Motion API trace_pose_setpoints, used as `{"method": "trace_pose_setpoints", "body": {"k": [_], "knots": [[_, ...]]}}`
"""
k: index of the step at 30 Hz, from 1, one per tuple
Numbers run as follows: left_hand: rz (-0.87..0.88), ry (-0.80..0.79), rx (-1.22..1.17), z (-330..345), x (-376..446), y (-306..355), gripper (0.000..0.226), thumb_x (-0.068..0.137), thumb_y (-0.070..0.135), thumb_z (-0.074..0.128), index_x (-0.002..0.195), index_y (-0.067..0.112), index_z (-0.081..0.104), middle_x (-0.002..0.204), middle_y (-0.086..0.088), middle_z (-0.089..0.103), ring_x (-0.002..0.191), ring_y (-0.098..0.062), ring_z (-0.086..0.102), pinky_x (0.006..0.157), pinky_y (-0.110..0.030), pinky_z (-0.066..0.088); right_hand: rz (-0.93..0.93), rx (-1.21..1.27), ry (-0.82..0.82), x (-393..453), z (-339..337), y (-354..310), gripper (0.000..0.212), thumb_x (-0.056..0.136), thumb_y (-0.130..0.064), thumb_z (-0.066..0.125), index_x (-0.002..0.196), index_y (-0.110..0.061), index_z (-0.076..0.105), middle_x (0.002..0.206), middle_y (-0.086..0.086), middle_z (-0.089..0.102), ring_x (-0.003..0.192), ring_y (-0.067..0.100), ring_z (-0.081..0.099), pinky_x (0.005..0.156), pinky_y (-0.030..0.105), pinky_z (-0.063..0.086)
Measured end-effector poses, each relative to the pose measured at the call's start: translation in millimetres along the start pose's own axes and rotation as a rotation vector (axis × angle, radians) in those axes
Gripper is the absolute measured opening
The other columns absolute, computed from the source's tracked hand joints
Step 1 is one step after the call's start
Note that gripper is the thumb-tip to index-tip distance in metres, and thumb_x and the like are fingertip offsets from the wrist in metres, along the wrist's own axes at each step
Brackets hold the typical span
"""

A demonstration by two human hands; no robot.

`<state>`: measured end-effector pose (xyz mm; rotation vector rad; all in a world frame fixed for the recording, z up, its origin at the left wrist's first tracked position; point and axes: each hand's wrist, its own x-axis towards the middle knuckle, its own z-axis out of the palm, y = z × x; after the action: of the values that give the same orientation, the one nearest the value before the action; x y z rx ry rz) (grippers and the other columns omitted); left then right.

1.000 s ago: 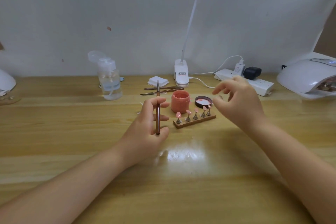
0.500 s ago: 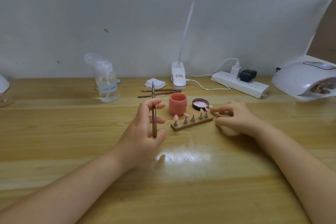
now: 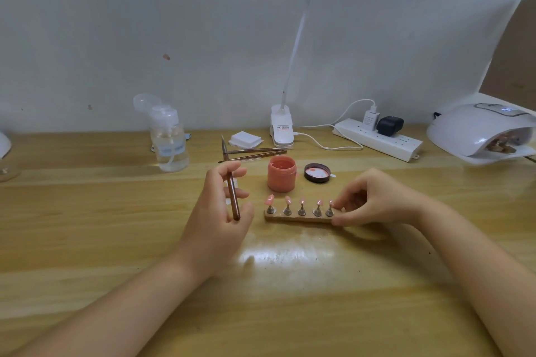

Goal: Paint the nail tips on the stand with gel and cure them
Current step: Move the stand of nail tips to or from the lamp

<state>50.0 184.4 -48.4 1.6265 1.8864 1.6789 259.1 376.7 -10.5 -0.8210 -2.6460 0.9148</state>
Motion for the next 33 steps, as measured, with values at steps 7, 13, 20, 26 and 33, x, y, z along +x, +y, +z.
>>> {"method": "trace_pose_setpoints", "body": {"k": [7, 13, 20, 26, 33], "knots": [[0.017, 0.031, -0.095, -0.1, -1.9, 10.5, 0.040, 0.086, 0.026, 0.051, 0.120, 0.042, 0.038, 0.125, 0.022, 0.050, 0.106, -0.011, 0.060, 0.075, -0.023, 0.050, -0.052, 0.156, 0.227, -14.0, -25.8, -13.3, 0.017, 0.059, -0.028, 0.089, 0.071, -0.029, 0.077, 0.058, -0.005, 0.062, 0.054, 0.008, 0.047, 0.055, 0.024, 0.039], [0.102, -0.090, -0.114, 24.1, -3.9, 38.5, 0.043, 0.083, 0.041, 0.050, 0.125, 0.037, 0.040, 0.121, 0.023, 0.054, 0.107, -0.011, 0.060, 0.081, -0.012, 0.044, 0.046, 0.159, 0.478, -55.8, -73.8, 18.2, 0.034, 0.049, -0.044, 0.083, 0.073, -0.021, 0.077, 0.064, 0.003, 0.067, 0.054, 0.003, 0.053, 0.051, 0.015, 0.042], [0.129, -0.243, -0.201, 113.3, 27.7, 80.2, 0.038, 0.088, 0.022, 0.057, 0.121, 0.036, 0.044, 0.118, 0.017, 0.056, 0.104, -0.006, 0.059, 0.089, -0.023, 0.049, 0.377, 0.195, 0.823, -122.3, -109.3, 103.4, 0.021, 0.064, -0.020, 0.088, 0.078, -0.011, 0.074, 0.061, -0.007, 0.067, 0.048, -0.002, 0.054, 0.045, 0.008, 0.040], [-0.112, -0.337, -0.321, 204.3, 70.0, 91.4, 0.036, 0.093, 0.014, 0.056, 0.120, 0.036, 0.045, 0.111, 0.018, 0.056, 0.082, 0.000, 0.056, 0.081, -0.029, 0.048, 0.523, 0.124, 1.085, -133.0, -129.3, 155.5, 0.024, 0.065, -0.029, 0.088, 0.070, -0.015, 0.069, 0.068, -0.007, 0.066, 0.059, 0.006, 0.055, 0.055, 0.022, 0.041], [-0.087, -0.400, -0.180, 243.3, 76.5, 69.8, 0.044, 0.090, 0.017, 0.057, 0.116, 0.047, 0.039, 0.118, 0.020, 0.053, 0.097, 0.005, 0.056, 0.077, -0.009, 0.043, 0.679, 0.039, 1.162, -121.6, -154.9, 199.8, 0.025, 0.067, -0.032, 0.085, 0.059, -0.022, 0.064, 0.061, -0.007, 0.063, 0.056, 0.012, 0.055, 0.053, 0.024, 0.039]]}}
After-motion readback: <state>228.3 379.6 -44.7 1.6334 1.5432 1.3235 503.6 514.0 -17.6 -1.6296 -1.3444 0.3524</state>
